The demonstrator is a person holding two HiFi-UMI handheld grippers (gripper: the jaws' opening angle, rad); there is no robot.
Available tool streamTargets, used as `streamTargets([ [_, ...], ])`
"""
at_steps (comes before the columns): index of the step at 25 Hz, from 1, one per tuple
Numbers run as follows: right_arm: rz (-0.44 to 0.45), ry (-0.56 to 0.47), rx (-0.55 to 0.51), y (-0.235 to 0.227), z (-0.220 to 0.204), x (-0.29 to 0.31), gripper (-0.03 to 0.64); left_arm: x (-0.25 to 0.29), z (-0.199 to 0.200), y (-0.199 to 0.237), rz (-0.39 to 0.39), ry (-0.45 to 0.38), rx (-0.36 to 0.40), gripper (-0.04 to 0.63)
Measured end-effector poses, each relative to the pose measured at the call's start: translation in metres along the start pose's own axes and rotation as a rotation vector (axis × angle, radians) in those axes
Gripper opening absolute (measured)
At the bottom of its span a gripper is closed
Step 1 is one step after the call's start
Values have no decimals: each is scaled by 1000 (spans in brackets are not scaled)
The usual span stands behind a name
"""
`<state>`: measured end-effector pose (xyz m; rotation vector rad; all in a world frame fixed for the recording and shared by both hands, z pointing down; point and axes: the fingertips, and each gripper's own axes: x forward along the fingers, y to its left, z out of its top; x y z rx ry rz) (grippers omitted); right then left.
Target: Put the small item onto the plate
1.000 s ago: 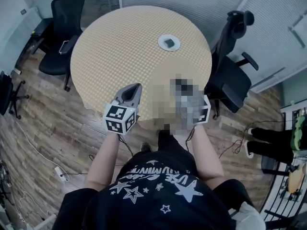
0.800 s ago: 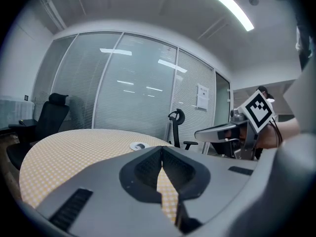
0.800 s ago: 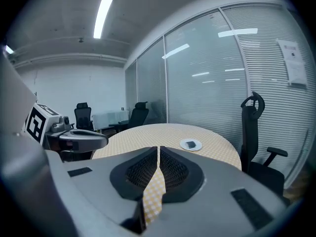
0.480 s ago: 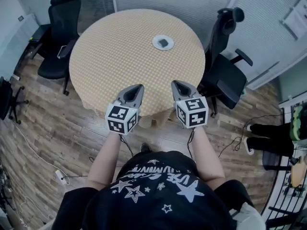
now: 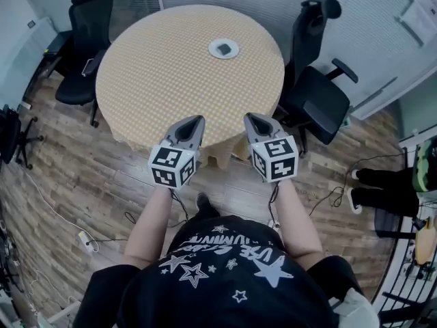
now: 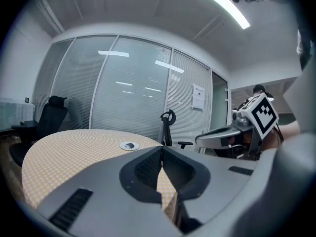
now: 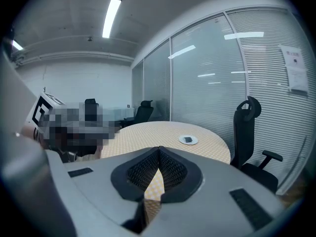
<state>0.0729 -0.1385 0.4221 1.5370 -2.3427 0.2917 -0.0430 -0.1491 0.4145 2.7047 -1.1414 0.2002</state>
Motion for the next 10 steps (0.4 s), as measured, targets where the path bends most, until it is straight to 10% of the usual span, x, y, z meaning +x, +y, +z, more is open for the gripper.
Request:
streamTargets([
  [10, 16, -8, 10, -16, -38, -80, 26, -15, -14, -82, 12, -1, 24, 8],
])
